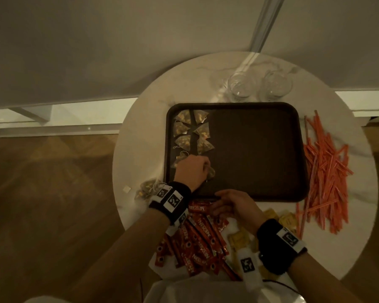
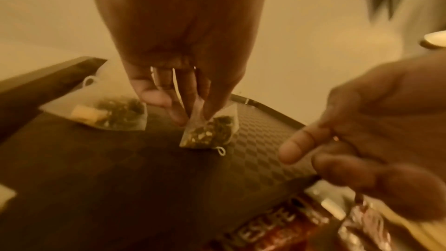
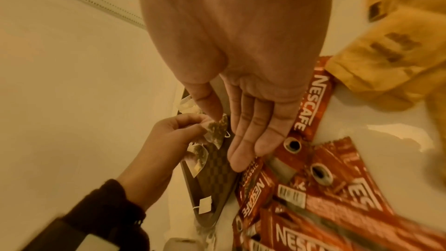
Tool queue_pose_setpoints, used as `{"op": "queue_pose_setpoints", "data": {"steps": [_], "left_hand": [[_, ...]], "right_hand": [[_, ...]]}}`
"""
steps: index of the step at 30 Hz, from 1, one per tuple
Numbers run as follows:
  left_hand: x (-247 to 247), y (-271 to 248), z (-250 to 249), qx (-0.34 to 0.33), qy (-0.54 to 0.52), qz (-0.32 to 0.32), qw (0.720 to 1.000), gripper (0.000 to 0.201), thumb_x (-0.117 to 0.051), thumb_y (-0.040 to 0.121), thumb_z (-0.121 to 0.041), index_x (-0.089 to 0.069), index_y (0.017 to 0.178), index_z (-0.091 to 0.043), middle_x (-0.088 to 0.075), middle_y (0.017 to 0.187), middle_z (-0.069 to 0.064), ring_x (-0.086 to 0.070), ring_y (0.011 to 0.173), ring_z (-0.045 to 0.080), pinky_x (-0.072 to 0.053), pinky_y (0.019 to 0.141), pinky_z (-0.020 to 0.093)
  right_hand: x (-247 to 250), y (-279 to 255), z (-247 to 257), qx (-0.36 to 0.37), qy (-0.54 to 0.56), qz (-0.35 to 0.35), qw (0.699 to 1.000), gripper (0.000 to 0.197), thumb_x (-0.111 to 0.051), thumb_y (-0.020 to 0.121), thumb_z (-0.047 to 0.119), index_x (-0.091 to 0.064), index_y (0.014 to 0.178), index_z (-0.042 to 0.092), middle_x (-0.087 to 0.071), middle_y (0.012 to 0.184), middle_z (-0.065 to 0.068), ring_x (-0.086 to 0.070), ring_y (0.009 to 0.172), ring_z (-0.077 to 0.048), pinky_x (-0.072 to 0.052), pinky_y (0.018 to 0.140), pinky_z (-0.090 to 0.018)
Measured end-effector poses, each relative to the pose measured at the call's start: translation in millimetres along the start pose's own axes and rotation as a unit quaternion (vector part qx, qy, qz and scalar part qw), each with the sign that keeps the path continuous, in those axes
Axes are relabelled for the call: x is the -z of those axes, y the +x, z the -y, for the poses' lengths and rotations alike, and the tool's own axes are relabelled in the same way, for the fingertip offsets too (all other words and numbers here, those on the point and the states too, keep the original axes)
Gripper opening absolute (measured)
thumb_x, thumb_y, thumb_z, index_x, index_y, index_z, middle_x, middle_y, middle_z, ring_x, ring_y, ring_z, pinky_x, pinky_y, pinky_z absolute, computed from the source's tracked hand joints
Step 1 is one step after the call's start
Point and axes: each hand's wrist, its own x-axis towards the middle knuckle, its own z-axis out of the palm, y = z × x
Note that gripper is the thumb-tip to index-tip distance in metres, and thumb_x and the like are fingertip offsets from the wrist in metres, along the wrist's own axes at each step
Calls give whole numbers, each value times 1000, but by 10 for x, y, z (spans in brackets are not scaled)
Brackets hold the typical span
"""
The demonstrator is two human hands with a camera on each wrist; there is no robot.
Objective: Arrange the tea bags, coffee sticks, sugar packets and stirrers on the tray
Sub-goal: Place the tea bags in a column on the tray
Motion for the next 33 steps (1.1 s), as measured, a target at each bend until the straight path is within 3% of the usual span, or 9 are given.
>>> {"op": "queue_pose_setpoints", "data": {"steps": [4, 8, 11, 14, 19, 24, 27, 29, 33], "left_hand": [[21, -35, 45, -37, 26, -43, 998, 26, -55, 95, -24, -65, 119, -22, -66, 118, -3, -61, 107, 16, -47, 86, 32], [8, -192, 160, -36, -5, -107, 994, 23, -55, 95, -27, -65, 116, -26, -63, 118, -10, -60, 104, 10, -50, 80, 26], [-13, -285, 203, -70, 5, -79, 994, 32, -59, 91, -35, -63, 122, -26, -59, 126, -11, -57, 107, 7, -43, 77, 17], [-58, -278, 240, -89, 42, -46, 994, 40, -60, 90, -37, -60, 128, -25, -54, 135, -10, -58, 111, 9, -41, 76, 17], [-54, -167, 291, -70, 60, -71, 993, 30, -59, 93, -24, -64, 122, -19, -56, 129, -4, -64, 101, 17, -56, 70, 31], [91, -135, 311, -84, 44, -153, 984, 19, -62, 92, -25, -70, 109, -19, -61, 115, -5, -64, 87, 10, -42, 63, 17], [217, -163, 414, -58, -2, -211, 976, 21, -66, 90, -27, -69, 110, -21, -60, 116, -4, -59, 91, 6, -41, 67, 13], [257, -163, 543, -40, -20, -176, 983, 33, -68, 88, -33, -64, 119, -24, -56, 122, -6, -56, 99, 5, -44, 71, 14], [259, -139, 740, -47, 36, -25, 998, 56, -72, 84, -38, -52, 135, -30, -44, 138, -10, -56, 110, 12, -53, 81, 27]], "right_hand": [[47, 52, 87, 22, -77, 5, 997, 28, -35, 104, 9, -60, 112, 3, -72, 76, -18, -69, 64, -28, -53, 62, -32], [95, 147, 205, 71, -160, -26, 984, 20, -44, 101, 4, -60, 112, 1, -70, 74, -14, -64, 58, -24, -50, 58, -33], [116, 266, 302, 136, -305, -80, 939, 24, -59, 93, 5, -59, 116, 12, -70, 84, -8, -63, 64, -14, -52, 62, -24], [26, 349, 402, 194, -410, -72, 888, 38, -66, 87, 6, -57, 122, 18, -65, 86, 1, -61, 73, -8, -49, 66, -18], [-103, 520, 505, 204, -509, -74, 833, 19, -66, 90, 25, -60, 106, 18, -65, 93, -3, -63, 84, -21, -55, 77, -42], [-105, 618, 588, 186, -539, -91, 816, 14, -62, 93, 33, -61, 99, 20, -64, 94, 0, -62, 88, -19, -55, 80, -42], [-132, 642, 625, 190, -560, -84, 802, 19, -62, 93, 36, -57, 103, 20, -64, 96, 0, -63, 90, -20, -54, 78, -40], [-138, 634, 627, 209, -579, -91, 782, 31, -65, 90, 41, -53, 111, 22, -63, 102, 0, -62, 93, -21, -52, 76, -37], [-122, 635, 607, 252, -610, -85, 747, 55, -70, 85, 44, -45, 130, 24, -52, 122, 0, -57, 106, -20, -51, 84, -38]]}}
